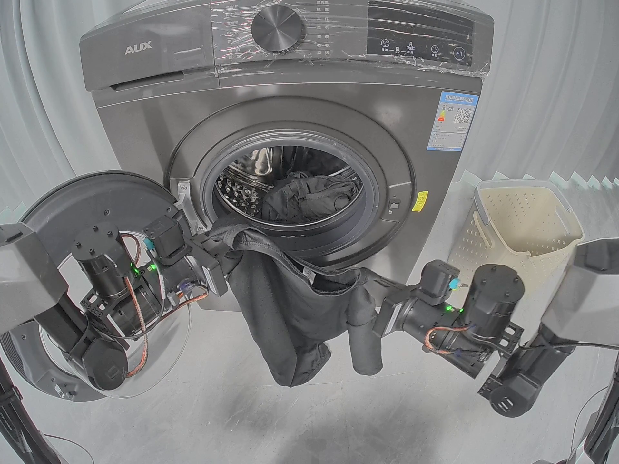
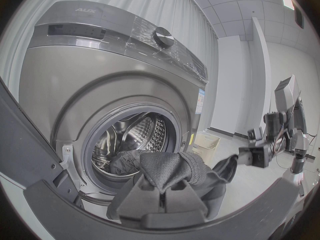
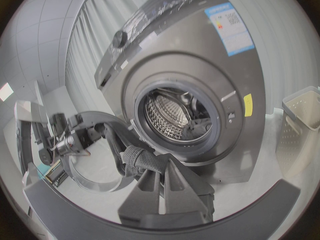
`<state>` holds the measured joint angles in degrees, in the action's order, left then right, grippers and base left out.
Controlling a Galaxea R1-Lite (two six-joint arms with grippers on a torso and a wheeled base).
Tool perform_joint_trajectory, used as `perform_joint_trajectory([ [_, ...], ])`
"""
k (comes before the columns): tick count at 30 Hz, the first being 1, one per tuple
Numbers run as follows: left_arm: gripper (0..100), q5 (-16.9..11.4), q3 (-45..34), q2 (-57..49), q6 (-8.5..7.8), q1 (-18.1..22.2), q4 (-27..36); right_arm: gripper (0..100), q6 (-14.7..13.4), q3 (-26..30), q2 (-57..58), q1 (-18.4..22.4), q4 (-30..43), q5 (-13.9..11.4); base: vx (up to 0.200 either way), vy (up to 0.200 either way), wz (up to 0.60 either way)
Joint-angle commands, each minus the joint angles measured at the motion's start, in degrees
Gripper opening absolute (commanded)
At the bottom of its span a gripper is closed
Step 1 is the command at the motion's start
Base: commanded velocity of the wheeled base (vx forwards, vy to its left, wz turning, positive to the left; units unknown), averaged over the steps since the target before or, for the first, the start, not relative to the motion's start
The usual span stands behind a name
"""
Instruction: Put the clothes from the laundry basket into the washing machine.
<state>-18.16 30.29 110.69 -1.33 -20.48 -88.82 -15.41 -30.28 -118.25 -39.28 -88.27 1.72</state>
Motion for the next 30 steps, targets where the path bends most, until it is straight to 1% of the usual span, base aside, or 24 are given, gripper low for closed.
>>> perform_joint_trajectory([
  [1,0,0.06,-3.40,-4.08,0.10,-0.26,-0.04,0,-1.55,2.95,8.65,0.34,-0.06,0.30,0.000,0.000,0.00],
  [6,0,0.15,-4.54,-6.10,0.10,1.14,-0.04,0,-1.20,1.89,9.44,2.01,-0.06,0.57,0.000,0.000,0.00],
  [8,0,0.15,-5.16,-6.80,0.19,1.06,0.05,0,-1.03,1.37,9.62,2.01,-0.06,1.36,0.000,0.000,0.00],
  [9,0,0.15,-5.68,-7.24,0.01,0.97,0.05,0,-1.03,0.75,9.70,2.01,-0.06,1.88,0.000,0.000,0.00],
  [11,0,0.15,-5.95,-7.42,-0.17,0.97,0.05,0,-1.03,0.49,9.79,2.01,-0.06,2.06,0.000,0.000,0.00],
  [12,0,-0.03,-7.18,-8.83,-0.52,1.06,0.05,0,-1.03,-0.74,10.06,2.10,-0.06,2.59,0.000,0.000,0.00],
  [15,0,-0.12,-7.18,-9.70,-0.34,1.41,0.05,0,-1.11,-1.71,10.06,2.10,-0.06,2.59,0.000,0.000,0.00],
  [18,0,-0.03,-6.74,-9.88,-0.60,3.52,0.05,0,-1.29,-3.20,10.06,2.01,-0.06,3.03,0.000,0.000,0.00],
  [20,0,0.15,-6.12,-9.88,-0.52,3.69,0.05,0,-1.20,-3.56,10.06,1.92,-0.06,3.38,0.000,0.000,0.00],
  [27,0,0.32,-5.60,-11.37,-0.25,3.69,0.05,0,-0.94,-5.05,10.14,2.19,-0.06,3.47,0.000,0.000,0.00],
  [28,0,0.15,-5.60,-11.81,0.01,3.69,0.05,0,-0.76,-5.75,10.23,2.28,-0.06,4.43,0.000,0.000,0.00],
  [30,0,0.15,-5.51,-12.25,0.19,3.69,0.05,0,-0.59,-6.37,10.32,2.45,-0.06,5.40,0.000,0.000,0.00],
])
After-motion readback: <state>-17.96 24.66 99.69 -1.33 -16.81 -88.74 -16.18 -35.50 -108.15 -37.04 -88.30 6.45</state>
